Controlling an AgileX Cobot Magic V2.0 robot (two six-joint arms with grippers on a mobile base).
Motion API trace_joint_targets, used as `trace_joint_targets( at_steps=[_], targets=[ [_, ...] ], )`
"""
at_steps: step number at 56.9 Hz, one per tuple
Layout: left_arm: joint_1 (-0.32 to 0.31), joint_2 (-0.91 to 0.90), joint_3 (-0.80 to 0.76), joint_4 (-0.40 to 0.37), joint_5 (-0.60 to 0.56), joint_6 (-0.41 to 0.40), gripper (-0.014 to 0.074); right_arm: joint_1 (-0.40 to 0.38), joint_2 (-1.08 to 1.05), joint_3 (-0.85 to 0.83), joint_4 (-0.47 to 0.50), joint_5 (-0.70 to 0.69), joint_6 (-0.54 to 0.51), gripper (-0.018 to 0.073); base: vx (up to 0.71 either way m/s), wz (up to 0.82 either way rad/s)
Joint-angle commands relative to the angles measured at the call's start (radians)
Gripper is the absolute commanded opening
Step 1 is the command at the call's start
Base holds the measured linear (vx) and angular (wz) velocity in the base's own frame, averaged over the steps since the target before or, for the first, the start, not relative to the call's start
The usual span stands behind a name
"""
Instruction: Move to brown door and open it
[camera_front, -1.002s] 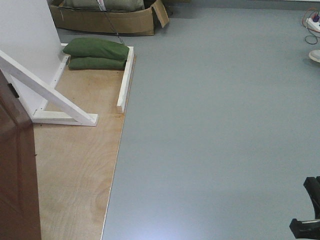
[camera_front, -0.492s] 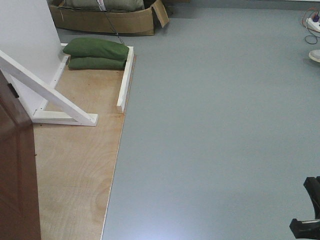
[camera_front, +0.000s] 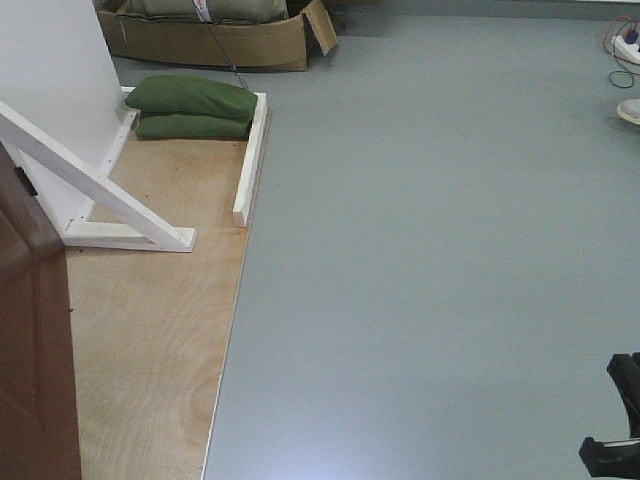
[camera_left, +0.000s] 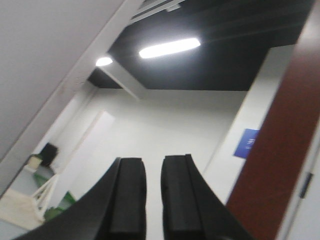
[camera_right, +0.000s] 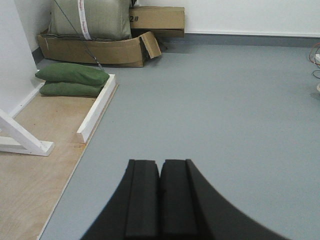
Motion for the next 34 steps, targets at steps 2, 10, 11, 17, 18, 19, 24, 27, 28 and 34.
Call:
trace_joint_targets(
  at_steps=[2, 10, 11, 17, 18, 19, 24, 27, 28, 34],
  targets=[
    [0.000, 0.077, -0.077, -0.026, -0.070, 0.043, 0.0262, 0.001, -0.006, 0.004, -0.003, -0.082, -0.008, 0.0000, 0.00, 0.00],
    [0.000, 0.138, -0.107, -0.056, -0.068, 0.040, 0.0262, 0.001, -0.006, 0.004, -0.003, -0.080, -0.008, 0.0000, 0.00, 0.00],
    [0.000, 0.144, -0.112, -0.059, -0.063, 0.040, 0.0262, 0.001, -0.006, 0.004, -0.003, -0.080, -0.008, 0.0000, 0.00, 0.00],
    [0.000, 0.190, -0.143, -0.098, -0.060, 0.038, 0.0262, 0.001, -0.006, 0.004, -0.003, -0.080, -0.008, 0.0000, 0.00, 0.00],
    [0.000, 0.200, -0.152, -0.105, -0.060, 0.038, 0.0262, 0.001, -0.006, 0.004, -0.003, -0.080, -0.008, 0.0000, 0.00, 0.00],
    [0.000, 0.206, -0.156, -0.112, -0.060, 0.038, 0.0262, 0.001, -0.006, 0.004, -0.003, -0.080, -0.008, 0.0000, 0.00, 0.00],
    [0.000, 0.245, -0.195, -0.131, -0.059, 0.035, 0.0262, 0.001, -0.006, 0.004, -0.003, -0.080, -0.008, 0.0000, 0.00, 0.00],
    [0.000, 0.267, -0.220, -0.131, -0.059, 0.034, 0.0262, 0.001, -0.006, 0.004, -0.003, -0.080, -0.008, 0.0000, 0.00, 0.00],
    [0.000, 0.275, -0.228, -0.131, -0.059, 0.034, 0.0262, 0.001, -0.006, 0.004, -0.003, -0.080, -0.008, 0.0000, 0.00, 0.00],
    [0.000, 0.323, -0.264, -0.131, -0.064, 0.034, 0.0262, 0.001, -0.006, 0.004, -0.003, -0.080, -0.008, 0.0000, 0.00, 0.00]
  ],
)
